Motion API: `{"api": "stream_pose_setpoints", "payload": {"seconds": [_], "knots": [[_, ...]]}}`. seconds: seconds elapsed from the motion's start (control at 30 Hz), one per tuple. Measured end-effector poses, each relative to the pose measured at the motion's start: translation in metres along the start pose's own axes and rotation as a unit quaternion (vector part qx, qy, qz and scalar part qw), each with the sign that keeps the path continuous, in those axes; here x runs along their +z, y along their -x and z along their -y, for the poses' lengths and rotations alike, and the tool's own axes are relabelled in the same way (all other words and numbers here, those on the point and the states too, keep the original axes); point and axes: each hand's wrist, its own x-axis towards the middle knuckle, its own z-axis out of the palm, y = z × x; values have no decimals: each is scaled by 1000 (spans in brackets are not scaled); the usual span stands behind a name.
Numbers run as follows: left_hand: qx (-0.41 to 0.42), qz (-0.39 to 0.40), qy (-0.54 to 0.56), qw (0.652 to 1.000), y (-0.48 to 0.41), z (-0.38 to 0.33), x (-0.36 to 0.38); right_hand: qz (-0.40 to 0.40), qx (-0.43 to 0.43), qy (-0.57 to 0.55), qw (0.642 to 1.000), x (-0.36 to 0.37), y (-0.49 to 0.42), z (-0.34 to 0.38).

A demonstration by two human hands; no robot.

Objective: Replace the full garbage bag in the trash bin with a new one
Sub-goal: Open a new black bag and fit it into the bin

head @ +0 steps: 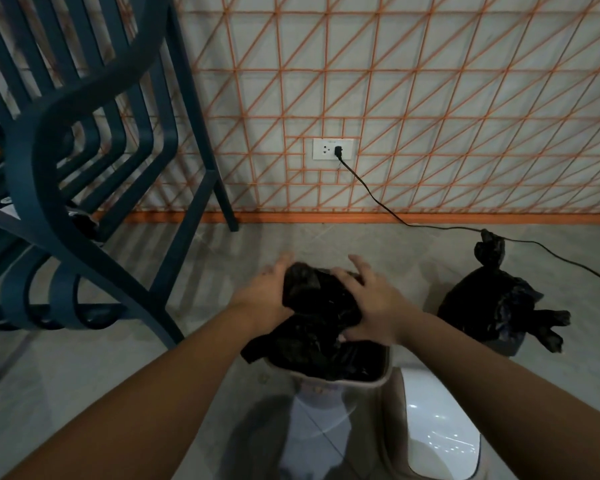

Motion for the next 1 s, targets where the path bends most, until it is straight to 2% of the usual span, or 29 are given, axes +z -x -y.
{"api": "stream_pose_setpoints", "payload": {"seconds": [0.17,0.3,0.4,0.47,0.53,0.63,0.7,0.73,0.77,0.83,0.87,0.93,1.0], "knots": [[39,0,-30,999,12,13,15,87,-4,160,983,37,-3,3],[45,46,-9,998,13,20,15,184,32,202,961,52,-14,13],[44,26,40,998,10,25,13,225,25,203,953,54,-21,17],[50,-13,35,998,8,30,10,188,21,175,966,48,-23,16],[42,-40,16,998,5,35,6,117,26,129,984,37,-20,11],[34,-93,-8,995,4,33,-1,-41,23,45,998,19,-11,4],[49,-162,-13,986,4,25,-2,-139,-37,-81,986,12,-5,11],[53,-178,-19,982,4,21,-2,-124,-69,-157,977,9,-1,18],[51,-172,-30,983,4,18,-2,-69,-88,-205,972,7,4,25],[31,-124,-75,989,3,15,-1,66,-100,-161,980,14,8,39],[19,-103,-95,990,2,16,-1,97,-120,-107,982,18,9,42],[-8,-75,-100,992,3,21,-3,105,-140,-79,981,17,11,41],[-34,-60,-82,994,5,30,-6,124,-103,-152,975,2,15,34]]}}
